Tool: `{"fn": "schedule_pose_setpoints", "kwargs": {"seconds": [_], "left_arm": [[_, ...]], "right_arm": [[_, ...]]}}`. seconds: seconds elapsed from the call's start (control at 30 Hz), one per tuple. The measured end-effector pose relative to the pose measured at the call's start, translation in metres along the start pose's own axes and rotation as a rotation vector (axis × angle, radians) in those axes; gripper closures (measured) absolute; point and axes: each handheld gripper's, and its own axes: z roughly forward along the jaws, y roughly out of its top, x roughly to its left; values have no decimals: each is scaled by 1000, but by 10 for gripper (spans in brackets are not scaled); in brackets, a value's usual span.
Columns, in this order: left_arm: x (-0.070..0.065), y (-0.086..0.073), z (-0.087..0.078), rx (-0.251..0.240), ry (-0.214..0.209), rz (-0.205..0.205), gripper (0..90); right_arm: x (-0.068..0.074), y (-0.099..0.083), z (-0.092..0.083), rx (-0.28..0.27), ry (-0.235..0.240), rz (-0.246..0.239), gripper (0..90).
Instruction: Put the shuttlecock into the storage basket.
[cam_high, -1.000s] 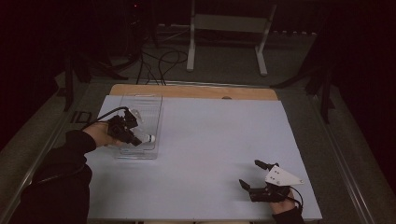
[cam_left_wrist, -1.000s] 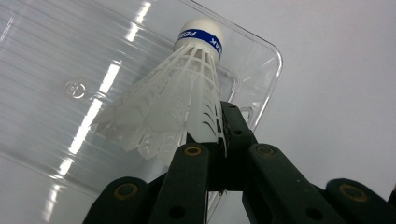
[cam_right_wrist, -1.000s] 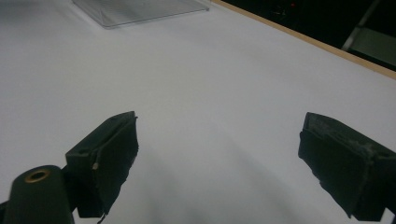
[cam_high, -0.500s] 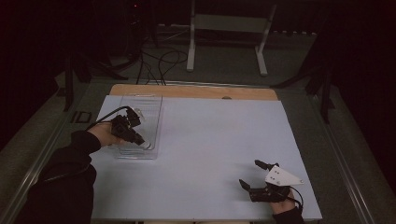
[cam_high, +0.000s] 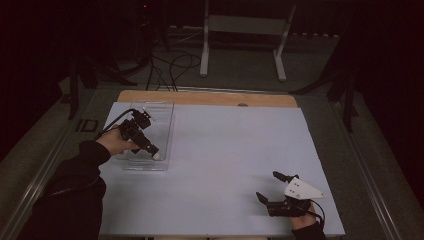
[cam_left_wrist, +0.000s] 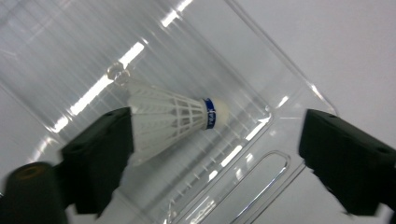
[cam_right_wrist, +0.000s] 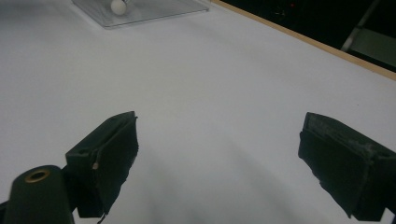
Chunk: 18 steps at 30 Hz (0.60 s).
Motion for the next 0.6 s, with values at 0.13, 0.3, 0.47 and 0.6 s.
{"fn": "schedule_pose_setpoints", "kwargs": {"seconds": [0.13,0.3,0.47,0.6], "left_arm": [[-4,1,-3,-12,-13,6,5],[-10,3,-8,-56,-21,10,1],[-19,4,-7,-95,-20,10,0],[-27,5,-6,-125,-39,15,0]], "right_arm": [[0,0,0,-1,1,2,120],[0,0,0,-1,0,-3,120],[0,0,0,-1,0,4,119],[0,0,0,1,-1,2,120]]}}
